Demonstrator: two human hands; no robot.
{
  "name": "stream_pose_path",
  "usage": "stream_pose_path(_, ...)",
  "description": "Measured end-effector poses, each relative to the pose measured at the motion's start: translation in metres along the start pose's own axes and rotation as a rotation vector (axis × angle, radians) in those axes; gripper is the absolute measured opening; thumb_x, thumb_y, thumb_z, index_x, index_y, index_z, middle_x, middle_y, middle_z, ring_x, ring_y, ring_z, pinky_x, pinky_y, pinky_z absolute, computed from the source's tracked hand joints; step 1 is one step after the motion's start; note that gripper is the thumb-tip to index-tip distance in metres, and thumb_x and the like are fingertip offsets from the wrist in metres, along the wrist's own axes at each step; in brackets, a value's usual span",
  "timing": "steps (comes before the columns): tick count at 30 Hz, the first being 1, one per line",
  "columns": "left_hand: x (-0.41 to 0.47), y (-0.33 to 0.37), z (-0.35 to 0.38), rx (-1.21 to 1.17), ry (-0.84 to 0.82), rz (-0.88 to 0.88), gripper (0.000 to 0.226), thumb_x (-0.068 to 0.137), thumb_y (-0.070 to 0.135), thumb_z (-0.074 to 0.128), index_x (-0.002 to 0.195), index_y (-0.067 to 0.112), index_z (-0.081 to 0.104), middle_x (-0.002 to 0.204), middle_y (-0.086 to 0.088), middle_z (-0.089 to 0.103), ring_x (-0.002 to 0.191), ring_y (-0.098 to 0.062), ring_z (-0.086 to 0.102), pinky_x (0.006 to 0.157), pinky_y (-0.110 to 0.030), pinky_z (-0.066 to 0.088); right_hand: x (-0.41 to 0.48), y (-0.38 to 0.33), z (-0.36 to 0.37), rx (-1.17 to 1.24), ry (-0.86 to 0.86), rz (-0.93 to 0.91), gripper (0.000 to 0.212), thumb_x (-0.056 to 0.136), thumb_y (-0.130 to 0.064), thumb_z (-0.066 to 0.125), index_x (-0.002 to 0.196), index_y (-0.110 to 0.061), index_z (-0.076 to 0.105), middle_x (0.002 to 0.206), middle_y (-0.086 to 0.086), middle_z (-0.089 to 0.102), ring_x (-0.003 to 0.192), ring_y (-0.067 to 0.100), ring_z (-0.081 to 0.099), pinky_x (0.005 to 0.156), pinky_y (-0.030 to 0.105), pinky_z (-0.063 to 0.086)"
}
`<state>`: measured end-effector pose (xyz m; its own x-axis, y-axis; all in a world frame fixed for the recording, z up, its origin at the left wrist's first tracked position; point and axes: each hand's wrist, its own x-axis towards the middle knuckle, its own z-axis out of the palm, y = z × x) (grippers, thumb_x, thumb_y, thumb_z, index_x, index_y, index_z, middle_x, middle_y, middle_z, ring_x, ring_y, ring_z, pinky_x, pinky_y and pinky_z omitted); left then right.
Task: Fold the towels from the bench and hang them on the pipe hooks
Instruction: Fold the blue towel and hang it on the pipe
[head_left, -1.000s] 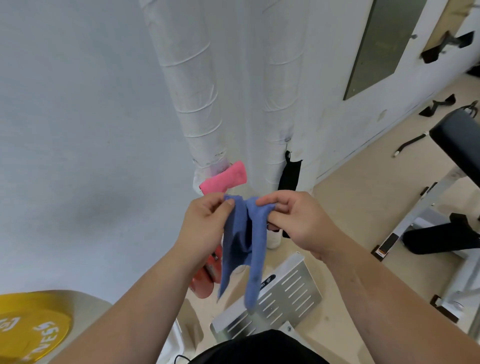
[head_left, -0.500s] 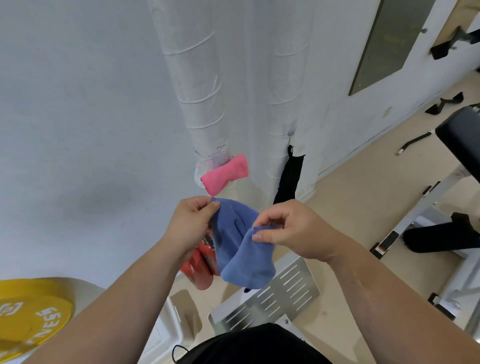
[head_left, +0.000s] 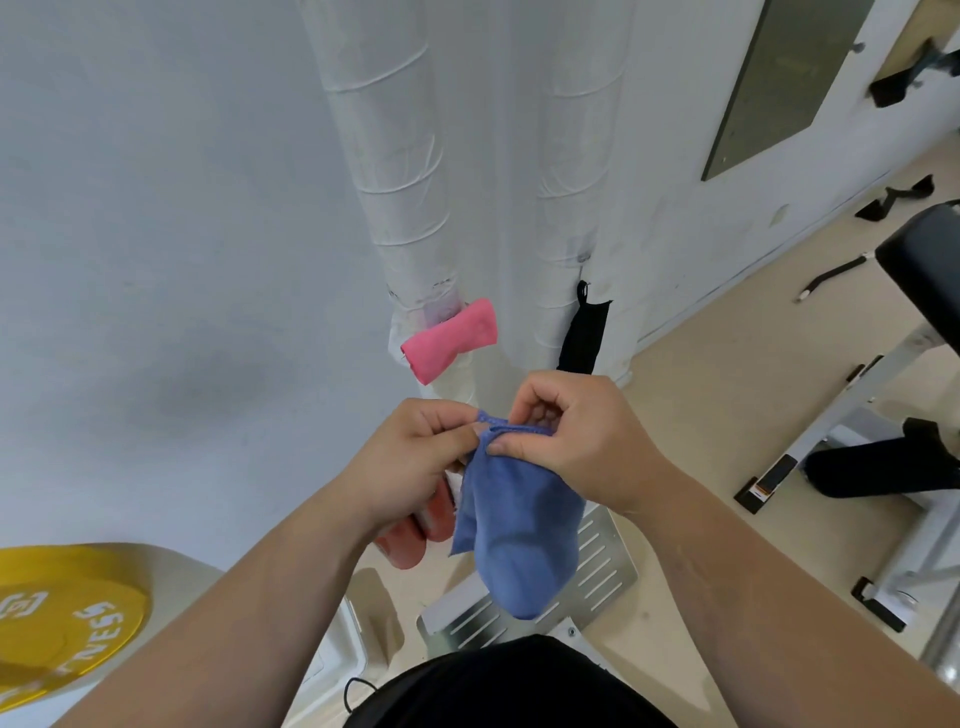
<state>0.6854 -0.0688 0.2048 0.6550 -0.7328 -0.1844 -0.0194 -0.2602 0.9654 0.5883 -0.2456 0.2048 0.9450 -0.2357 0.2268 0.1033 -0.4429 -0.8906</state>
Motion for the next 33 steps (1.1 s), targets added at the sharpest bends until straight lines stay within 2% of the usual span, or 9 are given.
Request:
stream_pose_path(4, 0.0, -0.003, 0.003, -0.03, 0.045, -0.006, 0.043, 0.084, 0.049, 0.064, 0.096, 0.01, 0.076, 0.094, -0.039, 0.061, 0.071, -0.045, 0.057, 0.066, -0.074, 0.045, -0.001, 0.002, 0.004, -0.012, 0.08, 0.014, 0.035, 0.072, -0.024, 0.09, 0.068, -0.017, 0.056, 0.062, 0.005, 0.054, 0.058, 0.007, 0.044, 0.056, 0.028, 0.042)
stream_pose_path(7, -0.001, -0.002, 0.009, -0.038, 0.064, 0.05, 0.031, 0.087, 0.039, 0.07, 0.099, 0.011, 0.078, 0.093, -0.031, 0.071, 0.082, -0.05, 0.067, 0.077, -0.068, 0.052, -0.002, 0.005, 0.006, -0.048, 0.13, -0.011, 0.038, 0.075, -0.026, 0.087, 0.069, -0.018, 0.051, 0.059, -0.004, 0.047, 0.057, 0.005, 0.04, 0.053, 0.023, 0.037)
stream_pose_path(11, 0.005, -0.001, 0.017, -0.078, 0.155, 0.084, 0.021, 0.1, 0.013, 0.059, 0.093, 0.006, 0.078, 0.08, -0.009, 0.073, 0.07, -0.017, 0.064, 0.067, -0.029, 0.051, 0.001, 0.015, 0.008, -0.136, 0.162, -0.015, 0.032, 0.073, -0.033, 0.087, 0.075, -0.025, 0.057, 0.064, -0.009, 0.053, 0.066, 0.007, 0.049, 0.06, 0.017, 0.039)
stream_pose_path(15, 0.017, 0.002, 0.006, -0.11, 0.284, 0.13, 0.025, 0.102, 0.011, 0.055, 0.091, 0.011, 0.077, 0.083, -0.004, 0.073, 0.076, -0.012, 0.062, 0.072, -0.027, 0.05, 0.006, 0.03, -0.014, -0.418, 0.139, -0.118, 0.029, 0.074, -0.05, 0.077, 0.067, -0.026, 0.062, 0.071, -0.013, 0.054, 0.081, 0.013, 0.048, 0.073, 0.03, 0.041)
stream_pose_path(19, 0.031, 0.017, -0.014, -0.114, 0.354, 0.191, 0.022, 0.102, 0.009, 0.055, 0.093, 0.009, 0.076, 0.083, 0.0, 0.073, 0.076, -0.008, 0.061, 0.07, -0.021, 0.049, 0.022, 0.031, -0.048, -0.612, 0.091, -0.171, 0.034, 0.079, -0.056, 0.068, 0.068, -0.024, 0.064, 0.107, -0.006, 0.056, 0.103, 0.018, 0.051, 0.09, 0.04, 0.042)
stream_pose_path(23, 0.041, 0.044, -0.025, -0.101, 0.355, 0.244, 0.024, 0.103, 0.011, 0.054, 0.096, 0.01, 0.076, 0.088, 0.002, 0.075, 0.08, -0.01, 0.064, 0.073, -0.023, 0.05, 0.041, 0.002, -0.084, -0.546, -0.133, -0.118, 0.019, 0.09, -0.043, 0.065, 0.078, -0.035, 0.052, 0.1, -0.008, 0.061, 0.093, 0.015, 0.058, 0.085, 0.038, 0.049)
stream_pose_path(26, 0.046, 0.061, -0.031, -0.09, 0.339, 0.273, 0.025, 0.103, 0.01, 0.054, 0.092, 0.011, 0.076, 0.084, -0.007, 0.071, 0.077, -0.019, 0.059, 0.071, -0.035, 0.046, 0.054, -0.02, -0.102, -0.445, -0.107, -0.055, 0.021, 0.089, -0.035, 0.07, 0.077, -0.027, 0.054, 0.076, -0.005, 0.06, 0.074, 0.021, 0.059, 0.069, 0.037, 0.047)
stream_pose_path(29, 0.048, 0.084, -0.035, -0.162, 0.279, 0.299, 0.018, 0.099, -0.003, 0.056, 0.097, 0.01, 0.068, 0.076, -0.006, 0.07, 0.066, -0.014, 0.058, 0.063, -0.025, 0.046, 0.063, -0.041, -0.112, -0.17, -0.037, -0.033, 0.018, 0.093, -0.018, 0.069, 0.085, -0.017, 0.053, 0.071, -0.004, 0.059, 0.067, 0.013, 0.054, 0.065, 0.029, 0.044)
stream_pose_path(33, 0.047, 0.123, -0.049, -0.043, -0.03, 0.302, 0.062, 0.085, -0.014, 0.054, 0.127, 0.031, 0.057, 0.092, -0.009, 0.068, 0.076, -0.02, 0.058, 0.068, -0.029, 0.046, 0.069, -0.068, -0.112, 0.156, 0.026, -0.033, 0.03, 0.1, -0.007, 0.057, 0.114, -0.031, 0.049, 0.073, 0.003, 0.068, 0.065, 0.015, 0.059, 0.062, 0.025, 0.048)
